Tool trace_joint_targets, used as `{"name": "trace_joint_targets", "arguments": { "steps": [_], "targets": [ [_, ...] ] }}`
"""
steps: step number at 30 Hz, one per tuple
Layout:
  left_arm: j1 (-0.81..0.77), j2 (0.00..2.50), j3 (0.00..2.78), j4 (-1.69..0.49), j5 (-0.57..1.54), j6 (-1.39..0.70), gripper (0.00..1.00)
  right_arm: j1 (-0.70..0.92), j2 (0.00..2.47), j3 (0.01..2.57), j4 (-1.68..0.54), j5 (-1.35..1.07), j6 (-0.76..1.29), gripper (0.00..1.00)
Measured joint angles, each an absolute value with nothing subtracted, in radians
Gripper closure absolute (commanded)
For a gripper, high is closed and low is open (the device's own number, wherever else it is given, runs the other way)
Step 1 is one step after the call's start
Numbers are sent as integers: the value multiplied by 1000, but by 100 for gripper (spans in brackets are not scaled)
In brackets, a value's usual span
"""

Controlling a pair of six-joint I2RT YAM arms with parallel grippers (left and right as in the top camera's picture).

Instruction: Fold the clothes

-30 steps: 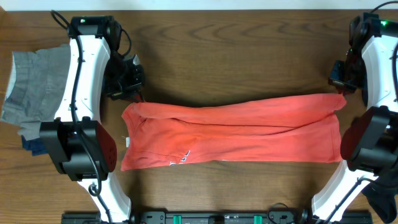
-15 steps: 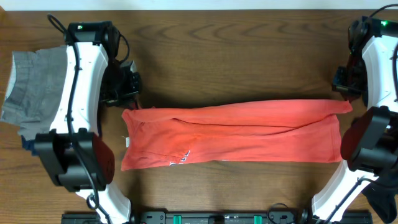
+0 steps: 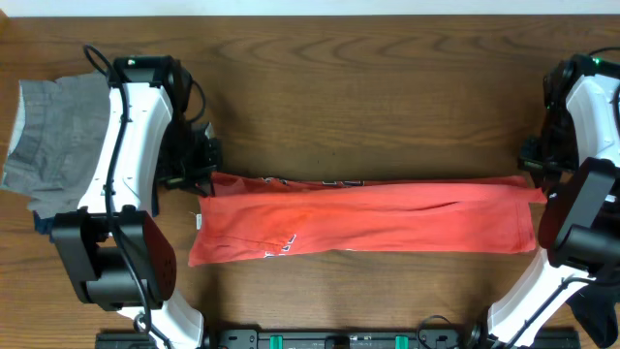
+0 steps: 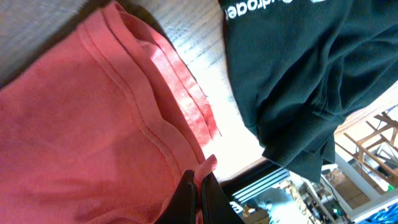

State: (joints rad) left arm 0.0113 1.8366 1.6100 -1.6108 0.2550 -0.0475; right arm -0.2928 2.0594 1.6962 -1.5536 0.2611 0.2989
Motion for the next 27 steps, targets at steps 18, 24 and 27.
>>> {"name": "trace_joint_targets", "arguments": {
  "steps": [18, 24, 27],
  "targets": [
    [12, 1837, 1537, -1610, 250, -48, 87, -310, 2059, 1665, -1562, 266, 292, 70],
    [12, 1837, 1537, -1610, 247, -48, 87, -310, 2059, 1665, -1562, 266, 292, 70],
    [12, 1837, 1537, -1610, 247, -48, 87, -310, 2059, 1660, -1555, 266, 292, 69]
  ]
}}
